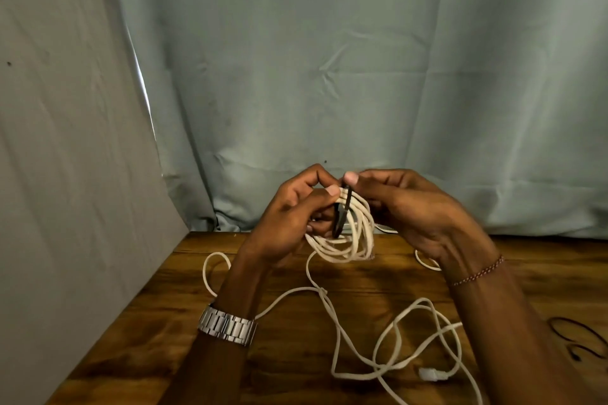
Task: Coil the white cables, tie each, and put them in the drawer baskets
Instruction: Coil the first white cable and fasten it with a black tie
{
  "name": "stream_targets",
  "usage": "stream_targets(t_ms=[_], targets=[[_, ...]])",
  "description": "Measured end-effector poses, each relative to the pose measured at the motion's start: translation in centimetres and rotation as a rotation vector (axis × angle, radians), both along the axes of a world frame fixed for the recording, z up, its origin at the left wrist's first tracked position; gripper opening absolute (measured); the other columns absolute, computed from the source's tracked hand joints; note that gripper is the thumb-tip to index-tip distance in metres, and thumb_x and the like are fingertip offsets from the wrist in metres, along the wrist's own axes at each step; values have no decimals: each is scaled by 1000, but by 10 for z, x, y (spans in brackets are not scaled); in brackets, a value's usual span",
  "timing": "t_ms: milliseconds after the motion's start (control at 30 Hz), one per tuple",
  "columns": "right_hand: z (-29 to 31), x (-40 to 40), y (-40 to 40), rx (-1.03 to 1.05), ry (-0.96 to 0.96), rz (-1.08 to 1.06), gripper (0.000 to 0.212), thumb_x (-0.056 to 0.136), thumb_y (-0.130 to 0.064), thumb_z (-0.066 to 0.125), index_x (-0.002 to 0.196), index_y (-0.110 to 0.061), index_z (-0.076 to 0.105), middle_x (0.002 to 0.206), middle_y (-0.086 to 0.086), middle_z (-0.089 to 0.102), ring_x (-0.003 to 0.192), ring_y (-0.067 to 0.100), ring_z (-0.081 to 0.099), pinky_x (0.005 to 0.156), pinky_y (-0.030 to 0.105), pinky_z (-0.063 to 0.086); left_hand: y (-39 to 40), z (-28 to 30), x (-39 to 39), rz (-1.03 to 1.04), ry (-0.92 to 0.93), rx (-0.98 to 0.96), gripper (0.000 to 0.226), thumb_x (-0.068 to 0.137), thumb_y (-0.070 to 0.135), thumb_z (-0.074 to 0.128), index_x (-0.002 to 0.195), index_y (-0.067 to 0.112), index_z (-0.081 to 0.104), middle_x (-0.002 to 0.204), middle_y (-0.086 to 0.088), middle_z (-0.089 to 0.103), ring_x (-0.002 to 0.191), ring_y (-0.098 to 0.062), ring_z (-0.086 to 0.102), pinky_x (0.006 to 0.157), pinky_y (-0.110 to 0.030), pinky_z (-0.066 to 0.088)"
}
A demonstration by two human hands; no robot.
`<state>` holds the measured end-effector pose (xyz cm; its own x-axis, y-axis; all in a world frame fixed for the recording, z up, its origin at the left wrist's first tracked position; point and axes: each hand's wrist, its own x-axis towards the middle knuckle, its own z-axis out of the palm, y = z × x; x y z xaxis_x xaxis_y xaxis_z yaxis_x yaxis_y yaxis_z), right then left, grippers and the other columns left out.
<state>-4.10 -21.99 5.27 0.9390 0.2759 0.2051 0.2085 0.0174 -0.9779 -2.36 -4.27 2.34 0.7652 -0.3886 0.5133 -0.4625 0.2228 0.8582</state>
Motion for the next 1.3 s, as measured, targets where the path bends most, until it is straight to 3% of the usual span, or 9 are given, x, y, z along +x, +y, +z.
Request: stream_targets(t_ms=[33, 167, 300, 467, 600, 867, 967, 1100, 1300], targets=[[-1, 2, 0, 49, 35, 11, 19, 77, -30, 76, 86, -14, 79, 86, 9, 75, 78, 19, 69, 76, 29, 55, 1, -1, 2, 2, -1, 13, 15, 96, 16, 51, 93, 1, 53, 79, -49, 38, 50, -49, 32, 57, -47, 14], [-2, 9, 0, 227, 95, -178, 11, 73, -26, 81, 81, -19, 78, 83, -4, 74, 78, 12, 63, 73, 26, 50, 3, -6, 6, -32, -3, 14, 10, 96, 18, 53, 92, 10, 57, 76, -28, 50, 56, -30, 37, 56, -48, 14], [-3, 16, -8, 271, 67, -484, 18, 80, -37, 81, 88, -20, 79, 92, -6, 78, 73, 7, 62, 64, 22, 51, 2, -4, 3, -75, -3, -23, 11, 96, 12, 47, 87, 9, 54, 63, -21, 37, 46, -22, 17, 46, -23, 31], [4, 9, -16, 31, 109, -244, 57, 70, -61, 72, 102, -14, 79, 101, 0, 79, 86, 14, 68, 71, 26, 51, -1, -3, 1, -95, 49, -85, 9, 94, 12, 48, 89, 5, 51, 61, -37, 31, 44, -17, 15, 44, -20, 36], [1, 3, -8, -79, 30, -52, 47, 70, -48, 77, 100, -12, 79, 100, 11, 78, 89, 23, 67, 84, 36, 50, -2, -5, 4, -117, 50, -90, 10, 94, 13, 49, 90, 4, 50, 64, -24, 37, 39, -8, 23, 43, -23, 35], [-4, 17, -9, 207, 29, -321, 18, 80, -30, 80, 91, -15, 77, 87, -4, 77, 70, 7, 62, 61, 20, 49, -2, -7, 5, -182, 81, -91, 10, 94, 11, 47, 87, 7, 52, 57, -6, 36, 40, -6, 25, 46, -24, 35], [-4, 18, -11, 200, 62, -355, 27, 84, -38, 77, 93, -13, 79, 92, -3, 79, 66, 7, 57, 55, 19, 46, -2, -7, 5, -191, 100, -114, 12, 95, 11, 47, 85, 8, 53, 56, -3, 30, 39, -6, 24, 45, -23, 38], [-2, 10, -9, -84, 58, -116, 52, 76, -57, 70, 95, -10, 80, 97, 6, 79, 73, 15, 65, 66, 26, 50, -4, -7, 5, -197, 107, -115, 9, 95, 11, 46, 88, 5, 50, 54, -2, 30, 38, -6, 24, 45, -22, 38], [-4, 9, -4, 65, -26, -76, 23, 86, -26, 72, 91, -3, 76, 82, 12, 76, 65, 19, 70, 58, 25, 55, -5, -8, 6, -198, 116, -102, 9, 96, 12, 46, 90, 5, 48, 55, -2, 25, 39, -6, 23, 46, -25, 35]])
